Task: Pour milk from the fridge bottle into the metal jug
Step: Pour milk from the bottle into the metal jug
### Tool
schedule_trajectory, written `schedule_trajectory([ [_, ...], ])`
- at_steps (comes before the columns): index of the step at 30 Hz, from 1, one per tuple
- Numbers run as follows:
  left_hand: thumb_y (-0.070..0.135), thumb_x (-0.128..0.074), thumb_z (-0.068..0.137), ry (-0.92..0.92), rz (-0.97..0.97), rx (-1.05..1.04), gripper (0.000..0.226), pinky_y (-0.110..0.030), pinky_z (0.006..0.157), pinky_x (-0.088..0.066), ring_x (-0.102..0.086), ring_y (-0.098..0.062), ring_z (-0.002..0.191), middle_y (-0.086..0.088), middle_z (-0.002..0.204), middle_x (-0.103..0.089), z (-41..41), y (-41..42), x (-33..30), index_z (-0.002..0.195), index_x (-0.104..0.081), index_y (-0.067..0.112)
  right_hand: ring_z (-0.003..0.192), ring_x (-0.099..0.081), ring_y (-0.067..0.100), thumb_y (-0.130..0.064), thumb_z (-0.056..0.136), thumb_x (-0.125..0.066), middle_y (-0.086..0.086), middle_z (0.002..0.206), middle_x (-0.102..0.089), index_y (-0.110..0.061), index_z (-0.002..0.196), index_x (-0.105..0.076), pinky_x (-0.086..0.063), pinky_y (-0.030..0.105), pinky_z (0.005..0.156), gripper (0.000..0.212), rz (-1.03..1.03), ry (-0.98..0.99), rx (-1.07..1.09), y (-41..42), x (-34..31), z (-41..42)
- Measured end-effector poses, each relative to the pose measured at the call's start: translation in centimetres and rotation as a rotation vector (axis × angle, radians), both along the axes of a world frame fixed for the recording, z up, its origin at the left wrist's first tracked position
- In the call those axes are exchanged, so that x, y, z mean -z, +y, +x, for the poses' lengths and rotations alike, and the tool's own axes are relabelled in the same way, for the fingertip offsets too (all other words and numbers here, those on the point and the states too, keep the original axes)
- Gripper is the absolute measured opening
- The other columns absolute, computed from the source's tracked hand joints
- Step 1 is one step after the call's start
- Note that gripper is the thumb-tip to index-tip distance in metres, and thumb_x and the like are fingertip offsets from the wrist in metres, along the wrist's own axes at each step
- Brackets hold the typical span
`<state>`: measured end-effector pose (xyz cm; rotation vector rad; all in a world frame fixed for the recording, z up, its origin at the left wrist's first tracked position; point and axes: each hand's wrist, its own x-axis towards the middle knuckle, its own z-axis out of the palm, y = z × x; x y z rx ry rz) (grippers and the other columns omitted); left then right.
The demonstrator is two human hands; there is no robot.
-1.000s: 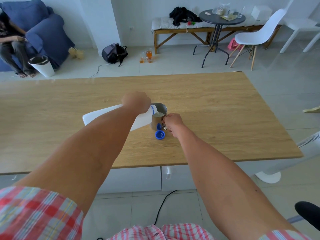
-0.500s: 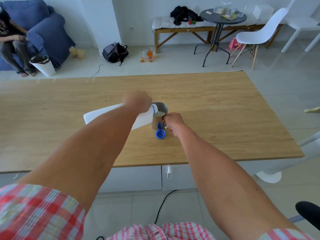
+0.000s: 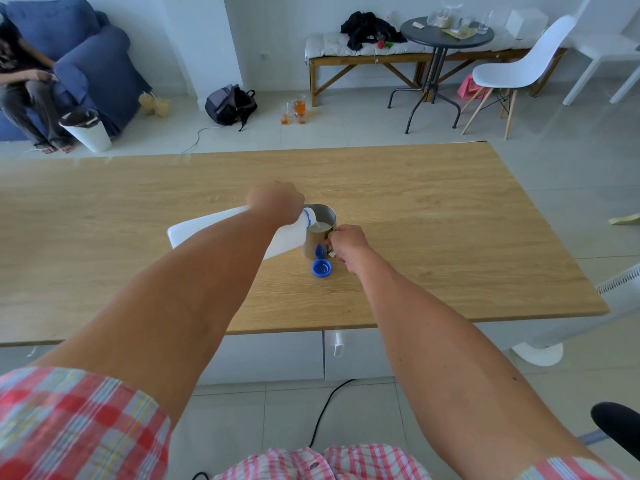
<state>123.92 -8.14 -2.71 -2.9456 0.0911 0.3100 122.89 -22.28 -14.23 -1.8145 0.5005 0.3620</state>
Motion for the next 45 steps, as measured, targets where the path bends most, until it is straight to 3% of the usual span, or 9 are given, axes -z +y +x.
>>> schedule_trajectory([
  [3,0.013,-0.043,0.096,0.0,-0.004,0.001,0.013,-0.038,0.074,-0.05,-0.06,-0.029,0.083,-0.006,0.08,-0.054,-0.04,0.0,-0.01,0.093,-0.056,0.01,0.063,-0.041,0.017,0.001,0.095,-0.043,0.009,0.088,-0.058,-0.004,0.101,-0.07,-0.032,0.027,0.051,0.028,-0.007,0.001,0.004,0.01,0.04,0.0],
  [7,0.013,-0.044,0.098,0.003,-0.003,-0.004,0.013,-0.042,0.085,-0.055,-0.064,-0.03,0.089,-0.006,0.081,-0.055,-0.23,-0.16,-0.11,0.094,-0.056,0.01,0.063,-0.041,0.016,0.001,0.095,-0.043,0.01,0.089,-0.059,0.003,0.112,-0.071,-0.032,0.027,0.05,0.033,-0.015,0.004,0.01,0.05,0.07,-0.08],
  [22,0.014,-0.044,0.098,0.01,0.027,0.005,0.016,-0.044,0.087,-0.055,-0.064,-0.031,0.093,-0.004,0.081,-0.053,-0.13,-0.22,-0.15,0.099,-0.06,0.012,0.062,-0.039,0.017,0.001,0.095,-0.042,0.008,0.085,-0.056,-0.01,0.095,-0.065,-0.031,0.027,0.051,0.025,-0.005,-0.004,-0.004,-0.06,0.11,0.09],
  [45,0.014,-0.044,0.099,0.007,0.035,0.014,0.02,-0.044,0.087,-0.055,-0.065,-0.03,0.094,-0.005,0.081,-0.053,-0.01,-0.37,-0.12,0.106,-0.063,0.01,0.061,-0.039,0.016,0.0,0.097,-0.044,0.006,0.081,-0.054,-0.01,0.096,-0.064,-0.032,0.027,0.051,0.023,-0.006,-0.006,-0.009,-0.11,0.33,0.24],
])
